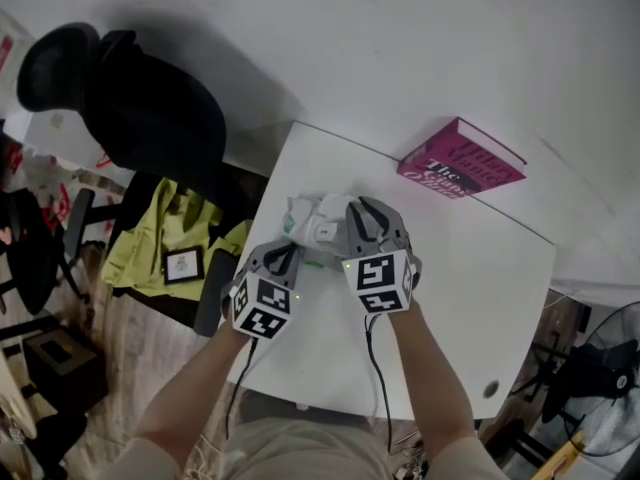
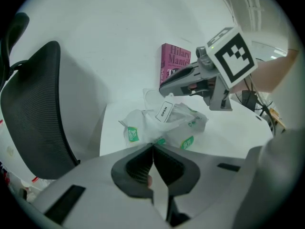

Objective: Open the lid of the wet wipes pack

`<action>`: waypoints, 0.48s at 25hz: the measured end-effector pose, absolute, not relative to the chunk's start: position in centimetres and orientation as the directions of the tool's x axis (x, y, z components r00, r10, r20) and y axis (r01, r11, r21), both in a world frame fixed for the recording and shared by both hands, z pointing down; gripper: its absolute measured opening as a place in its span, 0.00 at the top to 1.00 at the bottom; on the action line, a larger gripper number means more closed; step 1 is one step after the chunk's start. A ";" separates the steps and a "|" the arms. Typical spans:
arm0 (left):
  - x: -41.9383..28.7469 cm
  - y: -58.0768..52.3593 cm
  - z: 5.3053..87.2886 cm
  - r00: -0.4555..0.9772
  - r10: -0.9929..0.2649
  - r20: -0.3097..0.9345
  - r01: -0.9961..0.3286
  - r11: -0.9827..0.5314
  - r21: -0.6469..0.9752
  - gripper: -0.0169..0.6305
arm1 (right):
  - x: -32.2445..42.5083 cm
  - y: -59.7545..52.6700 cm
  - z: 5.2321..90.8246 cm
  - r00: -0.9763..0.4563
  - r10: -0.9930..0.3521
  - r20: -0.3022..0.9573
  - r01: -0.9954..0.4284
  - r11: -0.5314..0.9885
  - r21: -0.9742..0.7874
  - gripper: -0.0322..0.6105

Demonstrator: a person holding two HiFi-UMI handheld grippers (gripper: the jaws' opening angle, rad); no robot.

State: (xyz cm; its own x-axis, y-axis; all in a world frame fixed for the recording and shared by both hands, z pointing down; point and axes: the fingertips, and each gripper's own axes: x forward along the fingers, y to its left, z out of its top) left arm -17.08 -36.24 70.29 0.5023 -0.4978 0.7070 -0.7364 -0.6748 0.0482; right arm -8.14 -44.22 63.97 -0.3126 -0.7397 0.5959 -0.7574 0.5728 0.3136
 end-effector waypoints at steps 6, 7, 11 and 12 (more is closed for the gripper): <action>-17.2 -36.2 70.2 0.527 -0.468 0.709 -0.725 -0.682 0.089 0.93 | -7.4 -44.5 65.7 -0.284 -0.718 0.635 -0.730 0.592 0.342 0.76; -17.2 -36.2 70.3 0.526 -0.470 0.709 -0.726 -0.682 0.088 0.93 | -7.2 -44.6 66.1 -0.283 -0.708 0.647 -0.742 0.590 0.320 0.75; -17.2 -36.3 70.2 0.531 -0.482 0.697 -0.729 -0.679 0.086 0.93 | -6.6 -44.6 68.0 -0.280 -0.667 0.691 -0.778 0.580 0.244 0.77; -17.1 -36.3 70.1 0.533 -0.484 0.694 -0.729 -0.679 0.086 0.93 | -6.4 -44.6 68.0 -0.285 -0.667 0.688 -0.789 0.571 0.227 0.77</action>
State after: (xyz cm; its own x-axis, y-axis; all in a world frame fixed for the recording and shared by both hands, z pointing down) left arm -17.12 -36.27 70.15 0.5326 -0.4844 0.6940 -0.7292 -0.6789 0.0858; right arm -6.44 -44.60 68.04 -0.2846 -0.6672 0.6884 -0.7892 0.5707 0.2269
